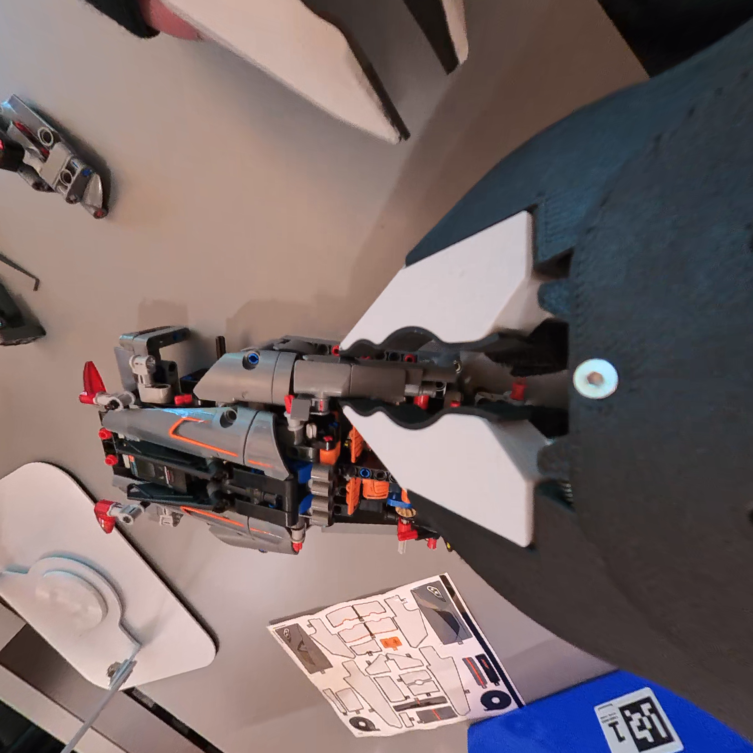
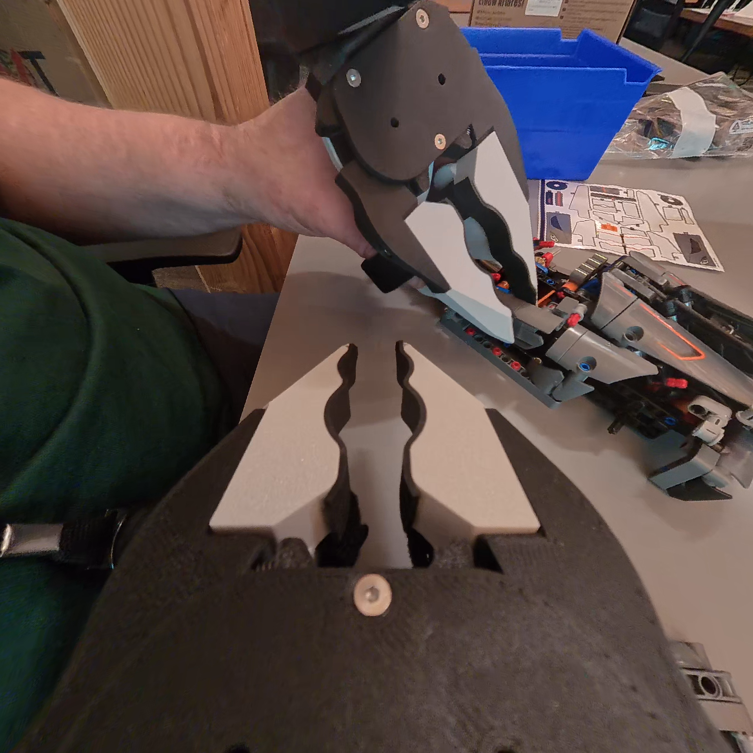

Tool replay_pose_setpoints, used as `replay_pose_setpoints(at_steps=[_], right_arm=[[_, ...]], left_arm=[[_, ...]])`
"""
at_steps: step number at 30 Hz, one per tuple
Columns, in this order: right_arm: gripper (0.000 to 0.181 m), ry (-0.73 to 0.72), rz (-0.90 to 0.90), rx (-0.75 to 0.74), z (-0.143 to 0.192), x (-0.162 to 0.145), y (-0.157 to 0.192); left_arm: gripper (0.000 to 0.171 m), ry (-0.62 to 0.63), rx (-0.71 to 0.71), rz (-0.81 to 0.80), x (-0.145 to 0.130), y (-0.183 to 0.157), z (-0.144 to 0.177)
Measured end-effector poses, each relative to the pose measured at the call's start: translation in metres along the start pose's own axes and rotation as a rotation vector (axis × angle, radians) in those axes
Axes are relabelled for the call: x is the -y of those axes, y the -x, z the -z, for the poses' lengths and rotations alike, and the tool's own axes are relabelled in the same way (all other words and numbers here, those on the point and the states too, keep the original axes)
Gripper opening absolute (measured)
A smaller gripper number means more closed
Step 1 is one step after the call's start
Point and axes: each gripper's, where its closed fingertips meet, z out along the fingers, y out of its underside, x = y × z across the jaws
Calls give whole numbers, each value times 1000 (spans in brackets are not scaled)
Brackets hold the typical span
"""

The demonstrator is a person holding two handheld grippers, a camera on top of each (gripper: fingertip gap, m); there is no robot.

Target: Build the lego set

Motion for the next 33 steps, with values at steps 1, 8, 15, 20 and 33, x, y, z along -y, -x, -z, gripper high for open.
replay_pose_setpoints(at_steps=[1, 8, 15, 20, 33], right_arm=[[18, 2, 1, 0, 0, 0, 0], [18, -13, -9, 7, 1, 2, 0], [18, -9, -5, 8, 1, 1, 0], [18, -9, -5, 6, 1, 1, 0], [19, 0, -6, 8, 0, 0, 0]], left_arm=[[18, -4, -5, 9, 1, 1, 1], [16, -95, -4, 91, 2, 6, 13], [18, -190, -8, 230, -10, 15, 32], [18, -214, -2, 272, -19, 18, 37], [36, -177, 57, 217, -47, 52, 70]])
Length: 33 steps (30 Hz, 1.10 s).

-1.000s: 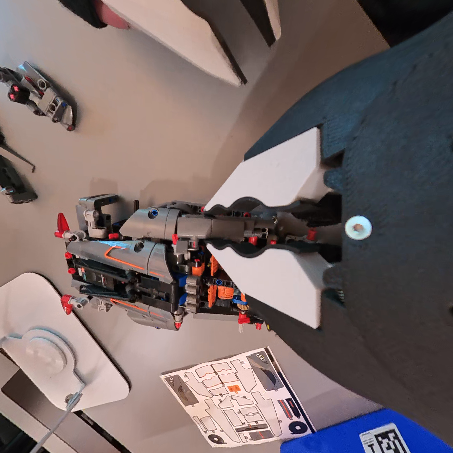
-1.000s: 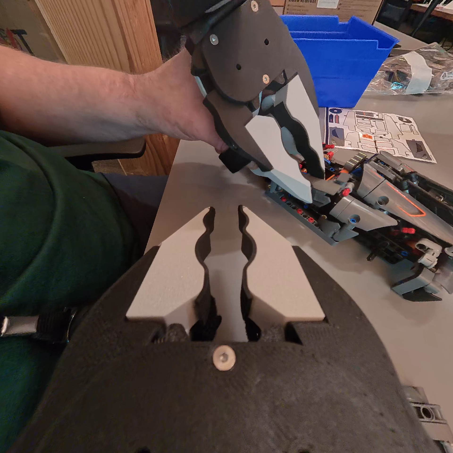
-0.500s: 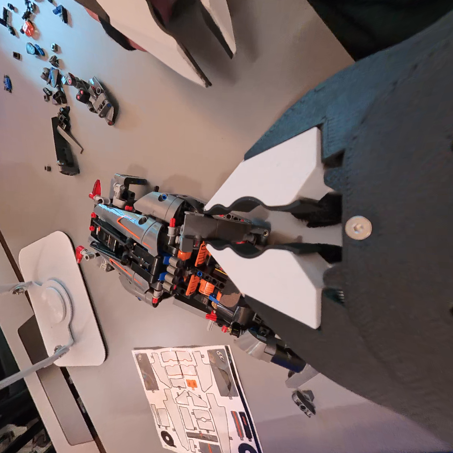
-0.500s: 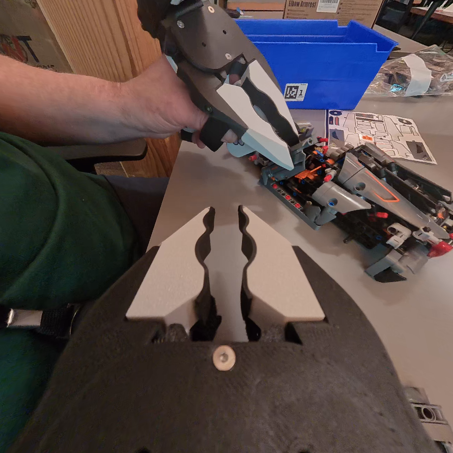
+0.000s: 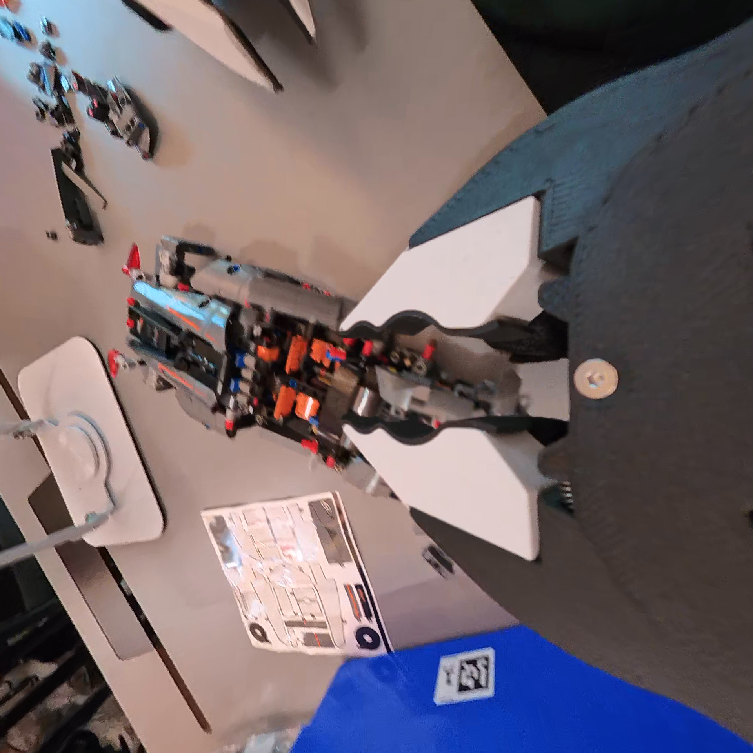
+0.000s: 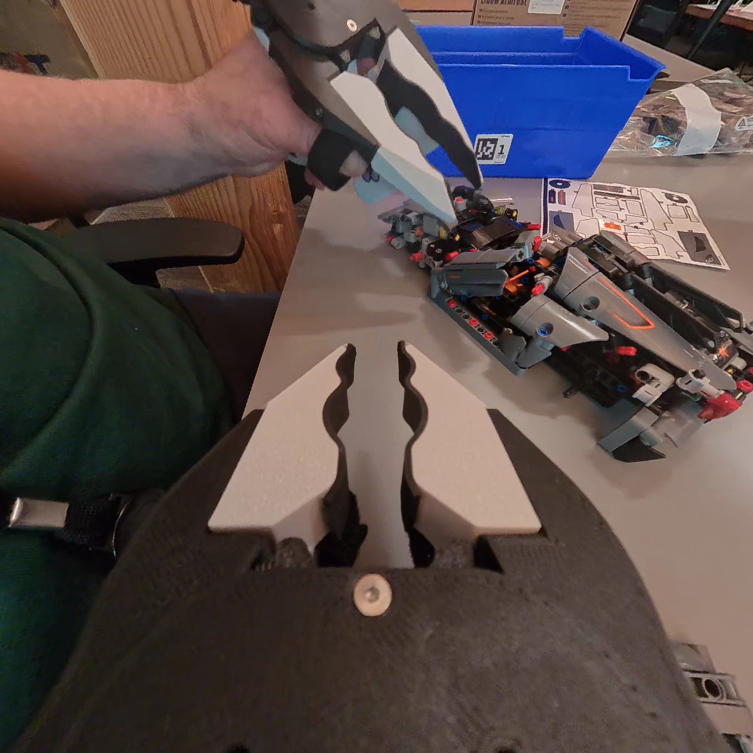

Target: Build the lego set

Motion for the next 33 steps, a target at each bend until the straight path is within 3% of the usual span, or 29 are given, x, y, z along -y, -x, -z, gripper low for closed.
replay_pose_setpoints(at_steps=[6, 11, 21, 33], right_arm=[[20, 31, -14, 2, -3, -4, -1], [20, 56, -32, 2, -6, -7, -3], [20, 81, -58, 22, -8, -10, -3], [21, 78, -78, 52, -8, -10, -1]], left_arm=[[42, 57, 85, 106, -28, 45, 12], [41, 97, 60, 233, -52, 49, 9], [36, 44, 69, 264, -47, 45, 6], [39, 40, -6, 246, -33, 13, -2]])
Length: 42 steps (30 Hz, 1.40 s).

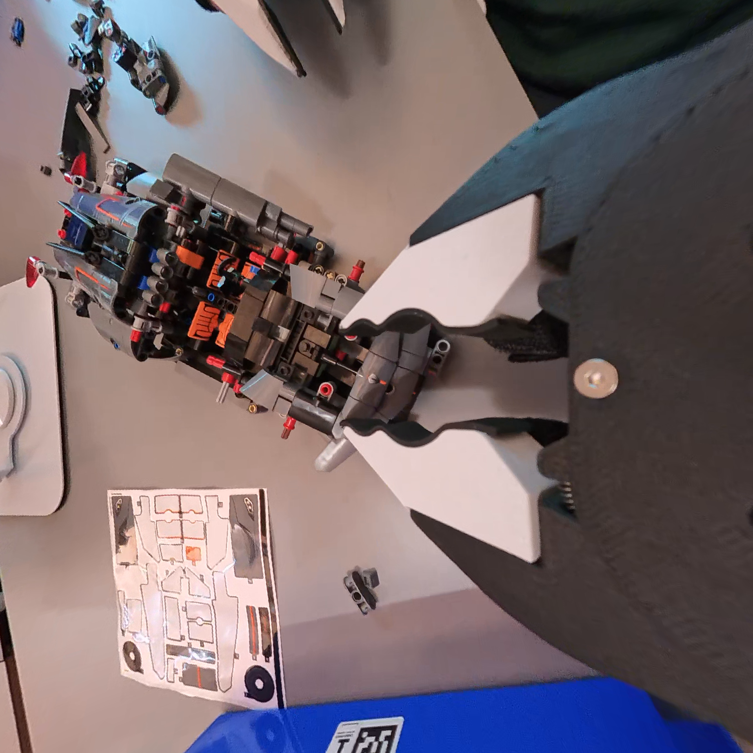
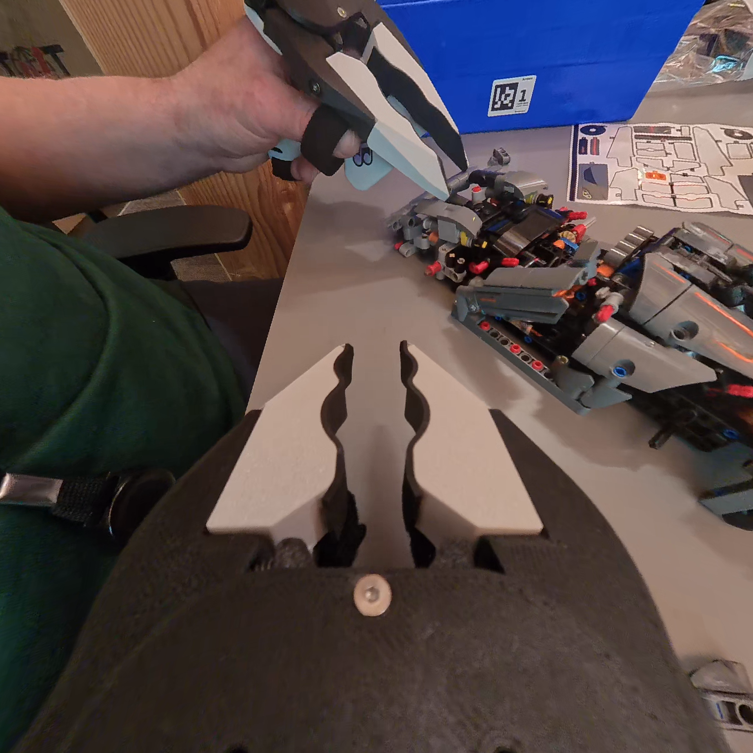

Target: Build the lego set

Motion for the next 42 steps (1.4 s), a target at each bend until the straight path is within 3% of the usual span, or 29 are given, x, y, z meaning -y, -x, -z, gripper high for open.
replay_pose_setpoints(at_steps=[9, 20, 28, 37, 42], right_arm=[[22, -50, 9, 22, 6, 6, 4], [21, -91, 44, 39, 11, 10, 10], [21, -80, 53, 42, 9, 9, 11], [21, -86, 51, 42, 10, 10, 11], [21, -88, 55, 42, 11, 10, 11]], left_arm=[[50, -15, 27, -109, 23, -9, 2], [50, 38, -82, -331, 36, -64, -25], [44, 77, -97, -392, 35, -77, -37], [45, 49, -180, -427, 57, -105, -51], [31, 83, -150, -452, 59, -105, -61]])
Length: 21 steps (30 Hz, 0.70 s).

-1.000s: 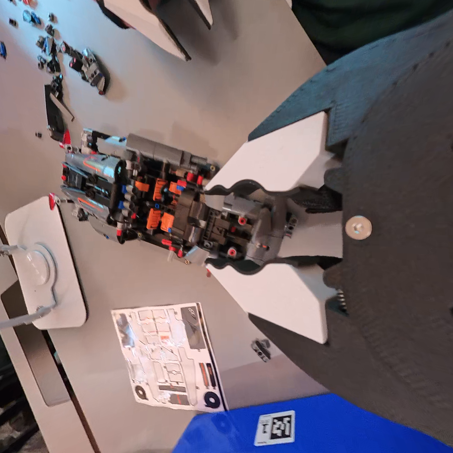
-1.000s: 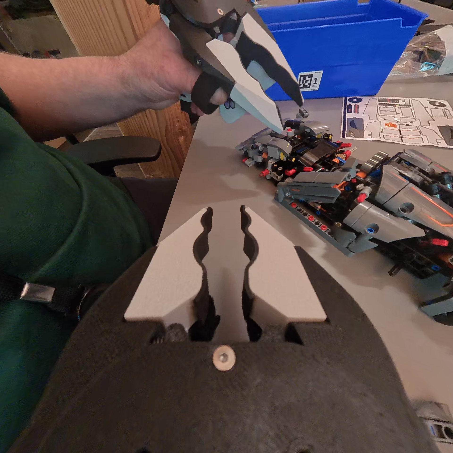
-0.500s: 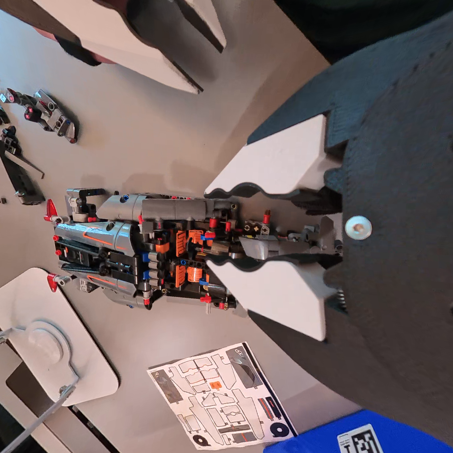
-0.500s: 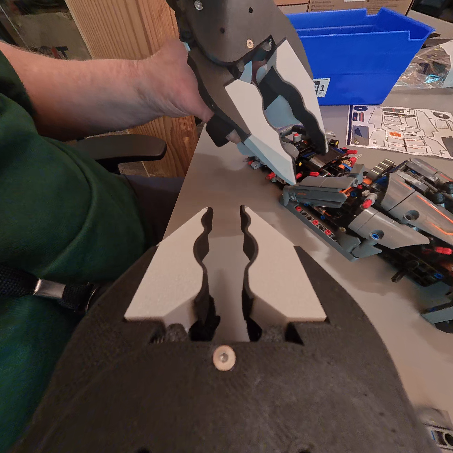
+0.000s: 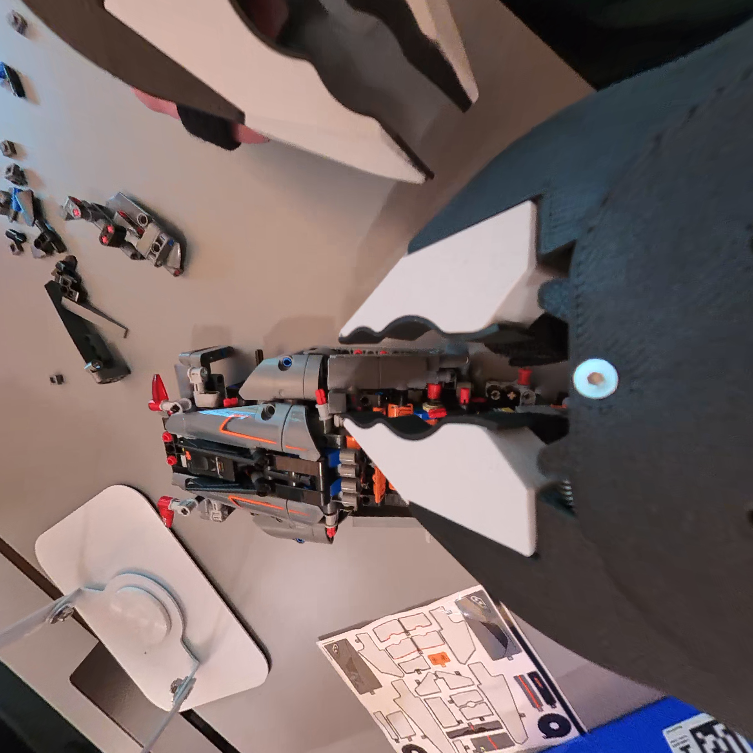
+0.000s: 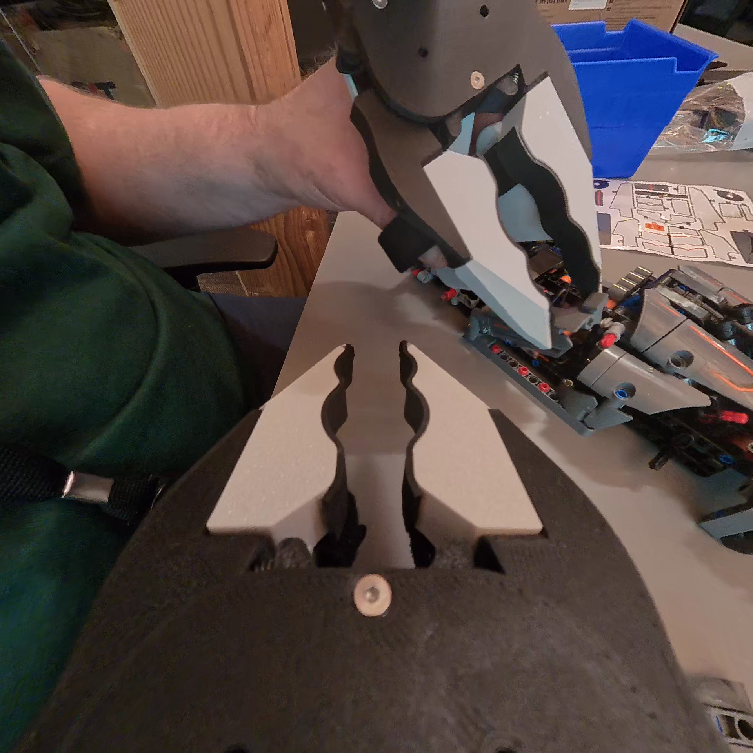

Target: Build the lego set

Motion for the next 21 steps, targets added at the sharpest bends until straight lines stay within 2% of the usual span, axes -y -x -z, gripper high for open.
replay_pose_setpoints(at_steps=[2, 8, 21], right_arm=[[21, 0, 1, 0, 0, 0, 0], [21, 3, -3, 5, 0, 0, 0], [21, -9, -29, 14, 1, 1, -2]], left_arm=[[25, -4, 10, 14, 0, 3, 1], [24, -43, 8, 60, 0, 5, 7], [23, -253, 60, 254, -18, 19, 32]])
